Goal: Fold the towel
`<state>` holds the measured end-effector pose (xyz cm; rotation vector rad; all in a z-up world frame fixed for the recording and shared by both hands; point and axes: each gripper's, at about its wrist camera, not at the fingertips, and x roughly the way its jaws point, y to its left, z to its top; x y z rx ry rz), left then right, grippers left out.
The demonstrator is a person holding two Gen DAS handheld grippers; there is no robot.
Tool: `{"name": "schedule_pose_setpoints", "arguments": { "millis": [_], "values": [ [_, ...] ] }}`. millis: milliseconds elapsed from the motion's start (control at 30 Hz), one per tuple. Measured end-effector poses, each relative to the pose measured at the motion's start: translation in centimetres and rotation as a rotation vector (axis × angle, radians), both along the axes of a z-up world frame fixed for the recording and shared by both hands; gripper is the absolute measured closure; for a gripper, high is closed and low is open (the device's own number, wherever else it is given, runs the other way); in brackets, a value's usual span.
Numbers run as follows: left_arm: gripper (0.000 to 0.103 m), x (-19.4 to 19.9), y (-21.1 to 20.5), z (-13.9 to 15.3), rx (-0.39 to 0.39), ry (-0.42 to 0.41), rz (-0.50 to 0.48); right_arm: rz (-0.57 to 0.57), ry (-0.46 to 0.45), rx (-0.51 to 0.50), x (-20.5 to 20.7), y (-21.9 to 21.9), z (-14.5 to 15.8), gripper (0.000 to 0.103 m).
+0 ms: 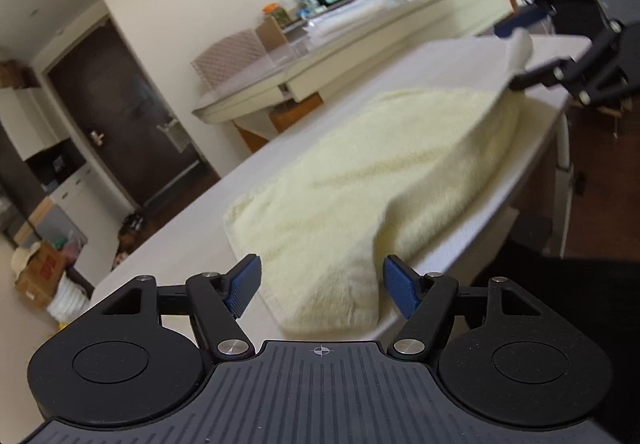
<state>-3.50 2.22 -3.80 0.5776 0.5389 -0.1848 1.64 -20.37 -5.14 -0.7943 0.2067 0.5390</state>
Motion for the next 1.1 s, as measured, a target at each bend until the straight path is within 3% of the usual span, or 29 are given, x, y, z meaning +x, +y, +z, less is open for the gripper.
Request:
{"name": "schedule_pose_setpoints", "arguments": {
  "millis": [133,367,533,700,867,1000,1100],
  "values": [
    [0.035,-0.7,1.2,0.2,0.001,0.019,-0.004,-0.001,0.0,-0.001,-0.2,-0.2,-0.1,0.053],
    [0.067,-0.8,1.1,0.2,-0.008,0.09,-0.11,0.0,0.006,-0.01,-0.6,-0.1,-0.4,0.053],
    [0.067,-1.7,0.9,-0.1,0.033,0.178,-0.196,0.003,0.009,-0.012,-0.8,-0.1,-0.4,0.053],
    [0.06,-1.9,1.7,0.7,-0.004,0.165,-0.223,0.025,0.008,-0.027,-1.0,0.2,-0.5,0.053],
    [0.049,0.9,3.4,2.8,-0.105,0.069,-0.118,0.032,0.02,-0.028,-1.1,0.2,-0.6,0.053],
    [0.051,5.6,3.8,2.7,-0.061,0.046,0.006,0.031,0.02,-0.034,-1.0,0.2,-0.6,0.053],
    [0.047,9.1,3.7,2.3,-0.068,0.076,0.008,0.024,0.028,-0.029,-0.9,0.3,-0.6,0.053]
  ]
}}
